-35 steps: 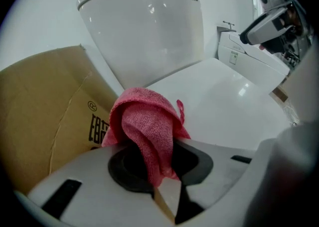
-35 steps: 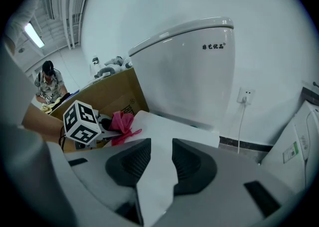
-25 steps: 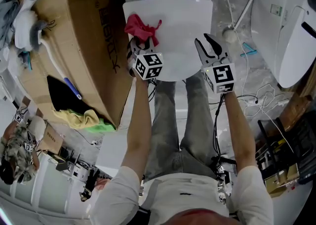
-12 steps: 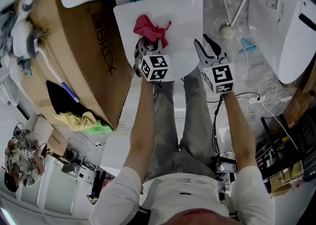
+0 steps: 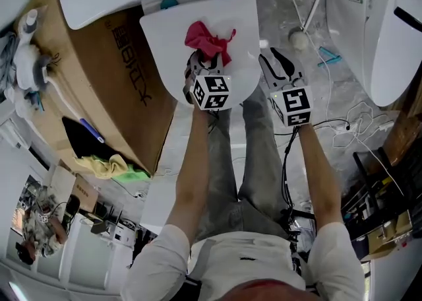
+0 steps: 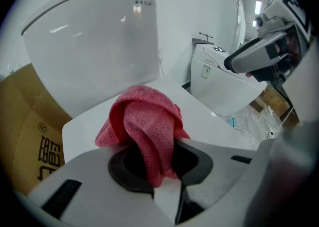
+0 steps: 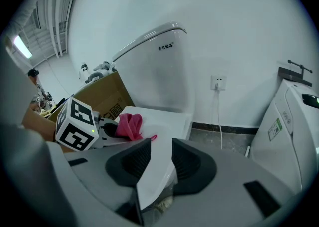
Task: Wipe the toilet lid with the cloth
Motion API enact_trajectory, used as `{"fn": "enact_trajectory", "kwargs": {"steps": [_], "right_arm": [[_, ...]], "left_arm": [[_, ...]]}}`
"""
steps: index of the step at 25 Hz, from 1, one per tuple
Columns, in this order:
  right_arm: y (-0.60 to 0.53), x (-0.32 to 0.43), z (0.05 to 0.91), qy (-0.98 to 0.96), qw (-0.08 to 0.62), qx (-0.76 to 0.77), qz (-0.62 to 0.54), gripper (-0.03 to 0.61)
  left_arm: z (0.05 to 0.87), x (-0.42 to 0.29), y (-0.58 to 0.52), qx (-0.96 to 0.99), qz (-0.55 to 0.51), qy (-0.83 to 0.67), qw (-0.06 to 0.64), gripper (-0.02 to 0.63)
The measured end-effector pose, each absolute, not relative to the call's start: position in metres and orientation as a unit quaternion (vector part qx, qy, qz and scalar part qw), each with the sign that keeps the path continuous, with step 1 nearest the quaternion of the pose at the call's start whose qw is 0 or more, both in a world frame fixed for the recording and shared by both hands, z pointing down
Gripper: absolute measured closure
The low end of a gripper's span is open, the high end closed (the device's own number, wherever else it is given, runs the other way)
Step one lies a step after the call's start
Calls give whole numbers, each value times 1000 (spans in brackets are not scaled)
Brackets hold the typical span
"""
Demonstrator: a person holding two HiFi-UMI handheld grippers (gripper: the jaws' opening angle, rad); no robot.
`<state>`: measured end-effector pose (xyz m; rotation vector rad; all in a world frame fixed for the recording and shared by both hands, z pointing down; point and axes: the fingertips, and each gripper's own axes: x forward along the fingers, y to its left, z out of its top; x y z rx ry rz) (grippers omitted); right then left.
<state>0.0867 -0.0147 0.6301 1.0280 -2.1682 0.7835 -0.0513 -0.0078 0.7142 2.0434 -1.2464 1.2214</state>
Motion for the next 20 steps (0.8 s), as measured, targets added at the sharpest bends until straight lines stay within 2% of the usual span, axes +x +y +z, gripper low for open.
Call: {"fn": "enact_trajectory", "kwargs": {"steps": [20], "right_arm": [[-6, 137, 633, -798, 293, 420, 318, 437]], "left_arm": [[719, 60, -11, 801, 430, -353, 220, 511]]}}
